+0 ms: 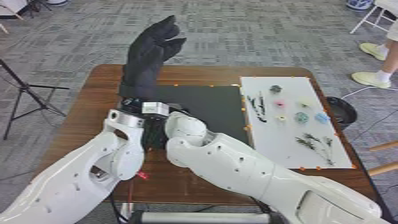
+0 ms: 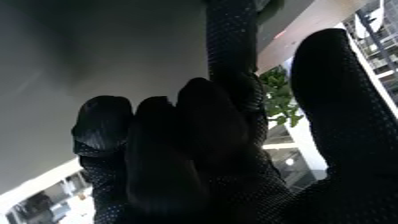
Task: Arrange flowers
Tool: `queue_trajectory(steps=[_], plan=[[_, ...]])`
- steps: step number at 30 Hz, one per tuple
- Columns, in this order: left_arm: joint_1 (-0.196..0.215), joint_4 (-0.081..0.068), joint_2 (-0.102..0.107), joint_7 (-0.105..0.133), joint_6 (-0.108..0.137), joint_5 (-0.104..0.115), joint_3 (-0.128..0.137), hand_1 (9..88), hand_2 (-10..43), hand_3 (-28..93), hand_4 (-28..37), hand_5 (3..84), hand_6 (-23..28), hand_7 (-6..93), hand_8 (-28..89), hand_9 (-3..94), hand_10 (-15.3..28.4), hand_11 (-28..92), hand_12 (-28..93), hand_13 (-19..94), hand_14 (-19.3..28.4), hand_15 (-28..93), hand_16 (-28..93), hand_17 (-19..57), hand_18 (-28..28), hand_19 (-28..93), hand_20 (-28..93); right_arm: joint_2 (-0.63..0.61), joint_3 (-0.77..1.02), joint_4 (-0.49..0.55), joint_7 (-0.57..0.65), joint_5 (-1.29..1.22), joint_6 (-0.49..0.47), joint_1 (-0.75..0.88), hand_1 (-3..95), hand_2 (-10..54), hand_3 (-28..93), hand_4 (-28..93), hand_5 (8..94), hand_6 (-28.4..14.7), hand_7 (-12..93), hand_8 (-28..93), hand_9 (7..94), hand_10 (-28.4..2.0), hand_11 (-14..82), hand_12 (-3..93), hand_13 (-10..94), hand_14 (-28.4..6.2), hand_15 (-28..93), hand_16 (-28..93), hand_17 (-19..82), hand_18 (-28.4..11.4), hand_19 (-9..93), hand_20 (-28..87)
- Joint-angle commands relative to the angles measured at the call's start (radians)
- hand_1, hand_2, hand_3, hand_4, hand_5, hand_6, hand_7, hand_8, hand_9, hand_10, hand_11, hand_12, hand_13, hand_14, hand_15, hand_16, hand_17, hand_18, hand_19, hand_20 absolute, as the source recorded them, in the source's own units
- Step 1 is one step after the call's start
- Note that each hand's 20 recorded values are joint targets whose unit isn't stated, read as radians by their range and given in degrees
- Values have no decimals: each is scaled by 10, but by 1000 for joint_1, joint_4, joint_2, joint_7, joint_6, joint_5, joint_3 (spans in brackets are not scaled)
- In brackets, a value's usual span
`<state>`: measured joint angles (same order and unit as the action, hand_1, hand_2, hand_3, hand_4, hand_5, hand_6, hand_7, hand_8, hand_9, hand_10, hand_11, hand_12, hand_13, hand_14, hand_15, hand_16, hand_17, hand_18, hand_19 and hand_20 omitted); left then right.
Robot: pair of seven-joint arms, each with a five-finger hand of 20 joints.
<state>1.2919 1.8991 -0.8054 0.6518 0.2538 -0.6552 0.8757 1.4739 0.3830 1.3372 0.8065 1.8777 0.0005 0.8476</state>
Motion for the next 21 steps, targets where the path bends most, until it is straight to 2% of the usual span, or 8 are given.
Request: queue_trajectory(steps=[1,4,7,10,13,15,19,21], plan=[[109,3,-52,-69,-40,-28,91,327,-56,681,-199,315,16,257,-109,260,115,298,204,243,137,382,49,-75,199,409,172,-407,98,297,-11,-60,84,46,227,-57,782,-229,656,-53,308,-73,684,-139,578,479,695,-104,820,415,315,-220,860,402],[166,6,-48,-111,-35,-35,117,327,-56,681,-199,315,16,257,-109,259,115,298,204,243,137,383,50,-76,199,409,172,-597,173,451,-49,-38,145,115,238,-67,792,-247,592,-55,321,-86,617,-148,539,405,629,-114,813,383,276,-221,834,422],[254,28,-33,-147,-21,-42,161,326,-57,683,-199,314,16,257,-109,259,115,298,204,243,137,383,50,-75,198,409,172,-781,260,568,-60,24,197,220,253,-90,805,-276,544,-60,319,-99,565,-147,499,350,565,-121,796,356,250,-220,809,443],[345,53,-18,-180,-8,-72,212,328,-56,682,-199,314,17,256,-109,259,115,298,204,242,138,383,50,-76,198,409,172,-932,393,634,-55,133,257,386,272,-95,798,-282,526,-64,297,-100,542,-146,454,315,544,-119,784,344,240,-219,795,451],[434,82,-7,-183,11,-62,258,328,-56,682,-198,314,16,257,-109,259,115,297,203,241,138,384,50,-76,198,409,173,-1040,571,668,-111,141,287,586,314,-95,744,-283,515,-59,285,-96,540,-139,425,293,532,-113,763,326,230,-213,780,456],[485,102,-4,-188,15,-74,285,328,-56,682,-198,315,16,256,-109,259,116,297,204,241,138,384,50,-76,198,409,173,-1085,677,681,-101,220,252,708,351,-95,690,-283,513,-54,294,-99,544,-134,423,291,526,-110,739,311,224,-212,767,460],[536,113,-4,-192,18,-70,312,330,-57,680,-198,315,17,258,-109,259,115,298,204,241,138,385,49,-76,198,409,173,-1144,877,733,-44,257,187,905,449,-95,418,-283,520,-58,297,-94,546,-138,443,312,524,-112,730,304,220,-215,754,473],[545,114,-9,-187,25,-64,315,329,-57,681,-198,316,17,257,-110,259,116,300,204,241,138,385,49,-76,198,410,173,-1164,992,760,-28,292,134,1013,462,-95,361,-283,540,-61,306,-91,555,-142,463,327,528,-116,740,308,228,-216,760,475]])
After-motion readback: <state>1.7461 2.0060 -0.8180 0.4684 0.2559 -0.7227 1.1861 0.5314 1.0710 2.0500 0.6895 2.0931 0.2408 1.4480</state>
